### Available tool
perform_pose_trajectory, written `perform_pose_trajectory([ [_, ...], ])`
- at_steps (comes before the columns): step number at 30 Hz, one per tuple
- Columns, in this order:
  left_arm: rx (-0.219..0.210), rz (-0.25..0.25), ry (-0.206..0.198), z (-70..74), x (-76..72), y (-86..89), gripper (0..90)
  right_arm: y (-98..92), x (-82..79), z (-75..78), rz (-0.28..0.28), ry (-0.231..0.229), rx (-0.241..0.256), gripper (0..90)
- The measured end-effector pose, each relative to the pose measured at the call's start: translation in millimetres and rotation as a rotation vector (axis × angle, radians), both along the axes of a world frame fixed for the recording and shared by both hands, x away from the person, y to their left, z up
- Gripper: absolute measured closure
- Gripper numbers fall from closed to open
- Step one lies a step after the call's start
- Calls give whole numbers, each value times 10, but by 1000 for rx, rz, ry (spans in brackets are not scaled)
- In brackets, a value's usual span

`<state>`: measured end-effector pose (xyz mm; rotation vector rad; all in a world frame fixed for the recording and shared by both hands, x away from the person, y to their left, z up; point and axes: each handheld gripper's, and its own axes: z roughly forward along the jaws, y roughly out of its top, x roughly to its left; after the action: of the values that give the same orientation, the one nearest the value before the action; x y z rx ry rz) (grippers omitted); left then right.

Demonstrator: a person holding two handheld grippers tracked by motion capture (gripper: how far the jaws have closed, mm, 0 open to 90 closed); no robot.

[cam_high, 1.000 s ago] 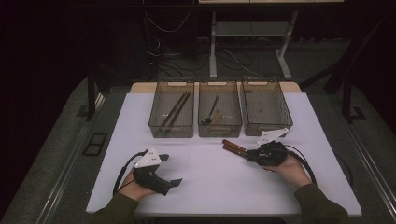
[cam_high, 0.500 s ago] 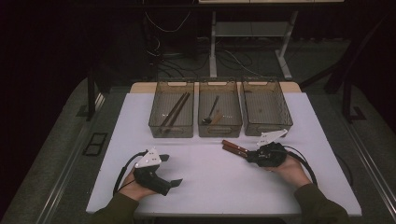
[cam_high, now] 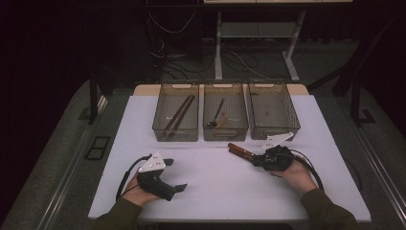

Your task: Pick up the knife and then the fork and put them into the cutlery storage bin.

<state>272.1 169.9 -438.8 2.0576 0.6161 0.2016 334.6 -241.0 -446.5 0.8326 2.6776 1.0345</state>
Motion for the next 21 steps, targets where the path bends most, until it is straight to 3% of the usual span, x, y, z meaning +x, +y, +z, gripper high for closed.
perform_pose_trajectory([
  [13,0,-1,1,0,1,-2,0,-48,-3,77,11,13,27,779],
  [21,-1,-2,1,1,0,-2,0,-60,14,59,3,46,39,780],
])
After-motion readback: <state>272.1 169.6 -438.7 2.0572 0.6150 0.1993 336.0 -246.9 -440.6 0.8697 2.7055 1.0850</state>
